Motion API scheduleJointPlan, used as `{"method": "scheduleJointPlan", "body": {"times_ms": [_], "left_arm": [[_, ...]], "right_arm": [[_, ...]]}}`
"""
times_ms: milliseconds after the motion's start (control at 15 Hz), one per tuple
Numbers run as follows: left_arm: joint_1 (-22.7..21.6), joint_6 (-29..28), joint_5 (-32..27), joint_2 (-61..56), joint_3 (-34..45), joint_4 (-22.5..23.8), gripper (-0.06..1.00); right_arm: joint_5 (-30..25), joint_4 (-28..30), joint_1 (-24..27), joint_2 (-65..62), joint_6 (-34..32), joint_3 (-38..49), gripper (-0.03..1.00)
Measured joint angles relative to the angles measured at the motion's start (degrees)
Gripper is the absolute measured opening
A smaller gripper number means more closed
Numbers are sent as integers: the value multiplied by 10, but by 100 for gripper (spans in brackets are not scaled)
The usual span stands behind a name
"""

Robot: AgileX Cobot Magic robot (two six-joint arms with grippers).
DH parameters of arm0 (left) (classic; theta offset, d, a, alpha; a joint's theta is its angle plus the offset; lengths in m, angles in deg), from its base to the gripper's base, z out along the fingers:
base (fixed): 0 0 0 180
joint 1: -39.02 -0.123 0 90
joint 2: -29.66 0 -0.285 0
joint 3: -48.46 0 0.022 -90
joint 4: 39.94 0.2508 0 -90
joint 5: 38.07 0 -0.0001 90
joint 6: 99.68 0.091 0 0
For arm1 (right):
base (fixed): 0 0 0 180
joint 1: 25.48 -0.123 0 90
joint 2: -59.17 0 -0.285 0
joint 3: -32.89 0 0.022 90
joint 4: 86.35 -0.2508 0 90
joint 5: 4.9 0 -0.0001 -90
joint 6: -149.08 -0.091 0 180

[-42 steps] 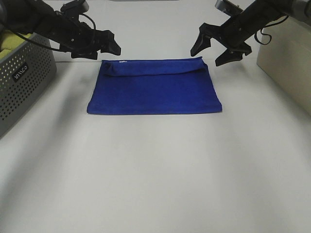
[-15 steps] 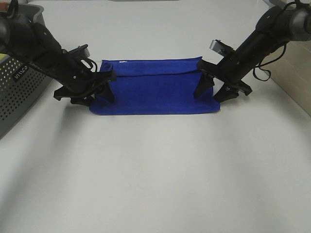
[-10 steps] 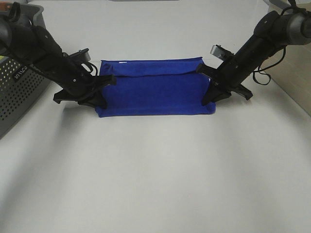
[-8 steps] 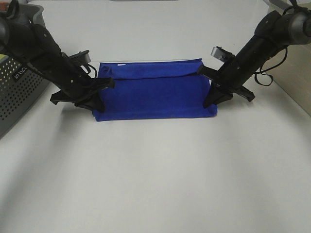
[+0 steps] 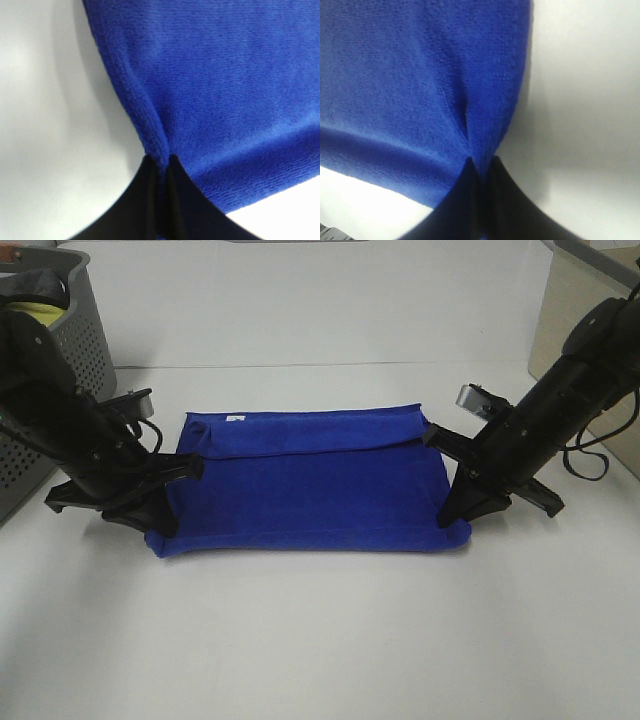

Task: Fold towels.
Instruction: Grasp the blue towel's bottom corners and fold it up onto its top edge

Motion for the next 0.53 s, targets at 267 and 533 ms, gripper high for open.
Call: {"method": "scheduleJointPlan", "body": {"times_ms": [267, 533], "left_arm": [[0, -2, -1, -34, -9, 2, 2], [0, -31, 1, -38, -87, 14, 2]], "right_arm": [[12, -28, 0, -35, 21, 12, 0], [-4, -17, 0, -30, 12, -89, 0]]}}
